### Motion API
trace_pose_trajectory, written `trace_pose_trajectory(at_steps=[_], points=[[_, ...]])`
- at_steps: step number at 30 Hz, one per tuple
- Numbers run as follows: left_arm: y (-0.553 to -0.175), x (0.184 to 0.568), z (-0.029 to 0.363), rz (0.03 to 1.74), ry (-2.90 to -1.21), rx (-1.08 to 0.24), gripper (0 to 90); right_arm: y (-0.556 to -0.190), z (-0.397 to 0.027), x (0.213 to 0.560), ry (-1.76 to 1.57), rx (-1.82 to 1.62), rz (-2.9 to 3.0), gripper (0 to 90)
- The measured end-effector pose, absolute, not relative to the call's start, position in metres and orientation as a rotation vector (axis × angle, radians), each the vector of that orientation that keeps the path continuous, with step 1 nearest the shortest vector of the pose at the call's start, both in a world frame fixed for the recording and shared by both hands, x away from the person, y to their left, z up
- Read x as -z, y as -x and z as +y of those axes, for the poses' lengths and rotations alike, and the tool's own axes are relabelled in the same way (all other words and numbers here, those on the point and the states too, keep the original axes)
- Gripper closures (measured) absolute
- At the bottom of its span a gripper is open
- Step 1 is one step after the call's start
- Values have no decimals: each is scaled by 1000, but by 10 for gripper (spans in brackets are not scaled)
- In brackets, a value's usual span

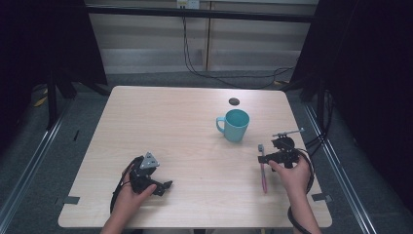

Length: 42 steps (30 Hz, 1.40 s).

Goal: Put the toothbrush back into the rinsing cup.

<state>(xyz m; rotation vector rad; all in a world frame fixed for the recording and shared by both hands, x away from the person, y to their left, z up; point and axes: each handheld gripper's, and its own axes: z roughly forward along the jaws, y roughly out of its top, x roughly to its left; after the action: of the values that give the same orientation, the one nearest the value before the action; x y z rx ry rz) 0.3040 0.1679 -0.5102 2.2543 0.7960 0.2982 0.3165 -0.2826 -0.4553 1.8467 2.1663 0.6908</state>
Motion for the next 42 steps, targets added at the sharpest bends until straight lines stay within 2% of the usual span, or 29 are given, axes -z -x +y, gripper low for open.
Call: trace_pose_trajectory(at_steps=[4,14,19,27,38,42], points=[[-304,510,168,796,-2254,-298,0,-320,-279,453,-1844,-674,2179,344],[-304,510,168,796,-2254,-299,0,-325,-268,454,-1844,-606,2220,405],[-304,510,168,796,-2254,-298,0,-326,-269,455,-1872,-582,2212,465],[-304,510,168,796,-2254,-299,0,-330,-266,458,-1896,-521,2226,493],[-304,510,168,796,-2254,-298,0,-337,-258,460,-1998,-427,2221,618],[-304,510,168,796,-2254,-298,0,-338,-258,462,-2033,-410,2215,636]])
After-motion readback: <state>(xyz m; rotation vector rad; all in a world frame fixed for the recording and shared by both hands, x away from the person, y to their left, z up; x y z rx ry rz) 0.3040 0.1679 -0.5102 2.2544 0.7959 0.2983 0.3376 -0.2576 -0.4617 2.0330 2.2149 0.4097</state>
